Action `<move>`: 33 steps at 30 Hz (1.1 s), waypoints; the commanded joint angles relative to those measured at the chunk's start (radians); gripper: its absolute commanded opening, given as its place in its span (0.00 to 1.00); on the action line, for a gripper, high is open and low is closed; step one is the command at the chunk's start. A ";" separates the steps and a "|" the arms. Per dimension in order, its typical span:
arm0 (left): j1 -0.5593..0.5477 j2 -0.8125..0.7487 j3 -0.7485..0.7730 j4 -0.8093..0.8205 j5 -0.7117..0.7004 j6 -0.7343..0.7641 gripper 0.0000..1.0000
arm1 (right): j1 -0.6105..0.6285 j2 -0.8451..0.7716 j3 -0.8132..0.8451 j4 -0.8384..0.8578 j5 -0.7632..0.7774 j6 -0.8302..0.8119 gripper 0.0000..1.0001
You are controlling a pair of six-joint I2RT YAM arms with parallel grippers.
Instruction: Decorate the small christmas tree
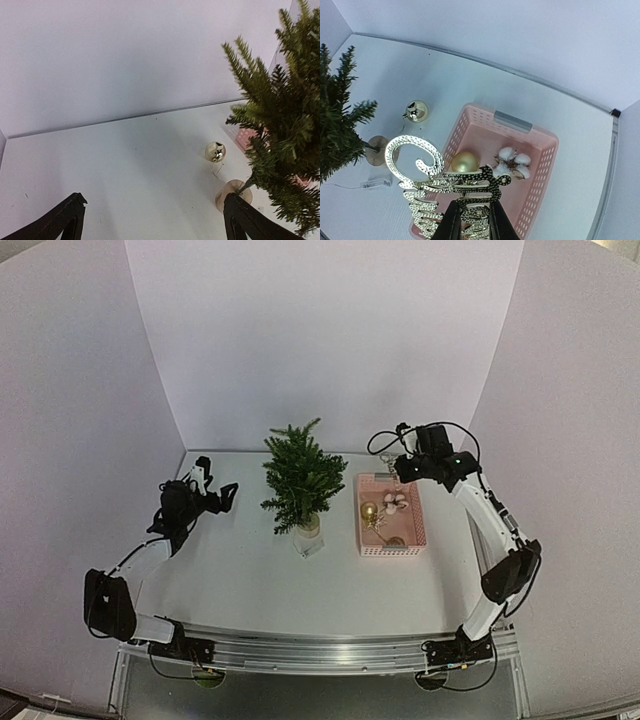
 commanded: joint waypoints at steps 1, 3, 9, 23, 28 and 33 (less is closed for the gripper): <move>0.050 -0.057 0.169 -0.075 0.289 0.009 0.96 | 0.125 -0.068 0.096 0.035 0.057 -0.208 0.16; 0.051 -0.060 0.225 -0.119 0.416 0.023 0.95 | 0.196 -0.067 0.132 0.049 0.090 -0.264 0.16; 0.051 -0.016 0.409 -0.203 0.742 -0.100 0.94 | 0.408 -0.045 0.212 0.112 0.227 -0.448 0.16; -0.023 0.103 0.612 -0.320 0.947 -0.228 0.95 | 0.682 0.194 0.429 0.170 0.435 -0.750 0.18; -0.057 0.137 0.658 -0.433 0.989 -0.153 0.95 | 0.698 0.276 0.515 0.187 0.462 -0.770 0.18; -0.061 0.154 0.672 -0.517 1.015 -0.086 0.88 | 0.701 0.288 0.510 0.208 0.485 -0.787 0.18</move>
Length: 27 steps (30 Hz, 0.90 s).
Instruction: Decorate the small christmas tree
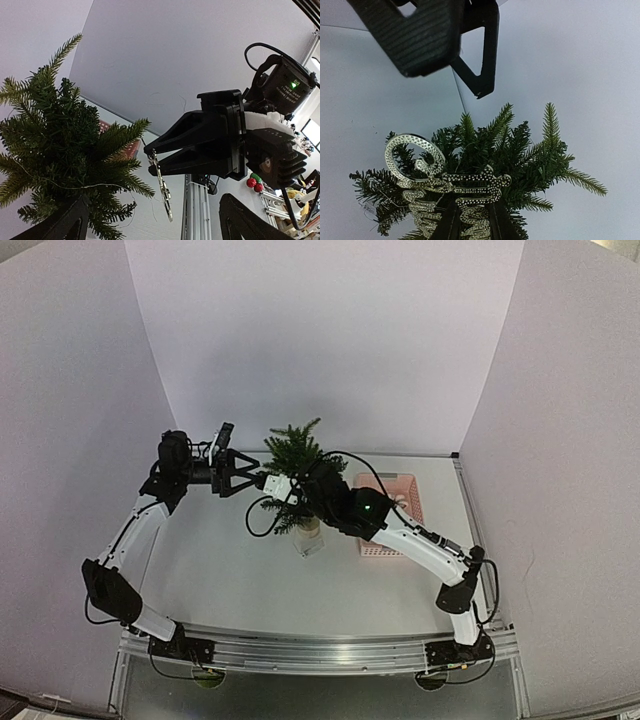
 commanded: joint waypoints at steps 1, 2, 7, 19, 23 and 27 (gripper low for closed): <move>-0.006 0.012 0.059 -0.128 0.045 0.113 0.86 | 0.008 -0.006 0.047 0.057 0.052 -0.036 0.19; -0.011 0.015 0.062 -0.153 0.031 0.143 0.85 | 0.009 -0.003 0.047 0.065 0.056 -0.042 0.19; -0.046 0.014 0.041 -0.139 -0.051 0.190 0.72 | 0.016 0.024 0.047 0.118 0.071 -0.107 0.19; -0.059 0.030 0.022 -0.087 -0.062 0.161 0.23 | 0.018 0.049 0.048 0.197 0.069 -0.142 0.19; -0.059 0.033 0.027 -0.089 -0.064 0.156 0.07 | 0.018 0.047 0.039 0.205 0.072 -0.146 0.19; -0.058 0.034 0.026 -0.087 -0.066 0.150 0.00 | 0.017 0.038 0.022 0.214 0.079 -0.141 0.23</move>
